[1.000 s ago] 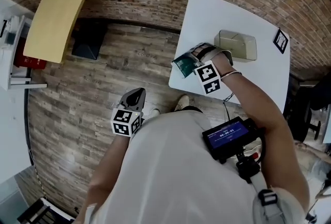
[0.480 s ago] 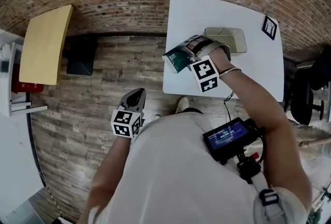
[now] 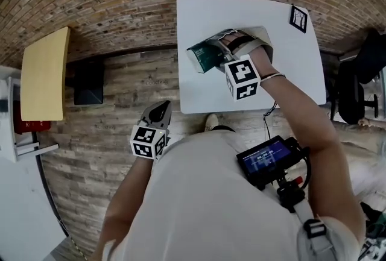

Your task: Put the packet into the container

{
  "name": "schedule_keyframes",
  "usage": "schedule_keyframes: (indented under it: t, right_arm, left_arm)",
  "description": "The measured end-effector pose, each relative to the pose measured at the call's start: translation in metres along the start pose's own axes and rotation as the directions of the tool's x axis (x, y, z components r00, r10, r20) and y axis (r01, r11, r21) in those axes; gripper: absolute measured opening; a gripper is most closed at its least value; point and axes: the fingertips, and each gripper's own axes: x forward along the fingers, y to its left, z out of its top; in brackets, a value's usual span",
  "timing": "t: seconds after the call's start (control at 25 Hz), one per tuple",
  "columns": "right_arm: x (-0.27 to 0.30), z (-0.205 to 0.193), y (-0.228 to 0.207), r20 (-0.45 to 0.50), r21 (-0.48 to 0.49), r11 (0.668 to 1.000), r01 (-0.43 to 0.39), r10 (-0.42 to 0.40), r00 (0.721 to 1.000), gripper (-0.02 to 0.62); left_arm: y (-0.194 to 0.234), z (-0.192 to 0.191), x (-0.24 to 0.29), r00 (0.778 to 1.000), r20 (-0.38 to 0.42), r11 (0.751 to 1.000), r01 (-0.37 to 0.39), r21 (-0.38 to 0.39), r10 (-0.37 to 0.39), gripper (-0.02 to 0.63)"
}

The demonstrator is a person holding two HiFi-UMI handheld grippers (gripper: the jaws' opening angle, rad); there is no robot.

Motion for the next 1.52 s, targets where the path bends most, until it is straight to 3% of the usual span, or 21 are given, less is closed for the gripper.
schedule_keyframes:
  t: [0.4,0.84,1.2,1.52]
  right_arm:
    - [-0.028,-0.06,-0.01,-0.06,0.112,0.99,0.083,-0.077,0.995,0.333]
    - [-0.032,-0.145,-0.001,-0.148,0.176,0.98,0.088,-0.062,0.987,0.333]
    - [0.011,-0.174,0.024,-0.148,0.237,0.97,-0.051,0.088,0.985,0.333]
    - [0.054,-0.18,0.044,-0.135,0.263,0.943,-0.202,0.243,0.961,0.333]
  left_arm:
    - [-0.03,0.023,0.043,0.996,-0.016,0.993,0.09,0.07,-0.089,0.009]
    - [-0.058,0.04,0.084,0.991,-0.031,0.987,0.131,0.097,-0.128,0.009]
    - [-0.058,0.044,0.089,0.997,-0.028,0.996,0.067,0.066,-0.065,0.009]
    - [-0.047,0.035,0.08,0.999,-0.033,1.0,-0.022,0.019,0.023,0.009]
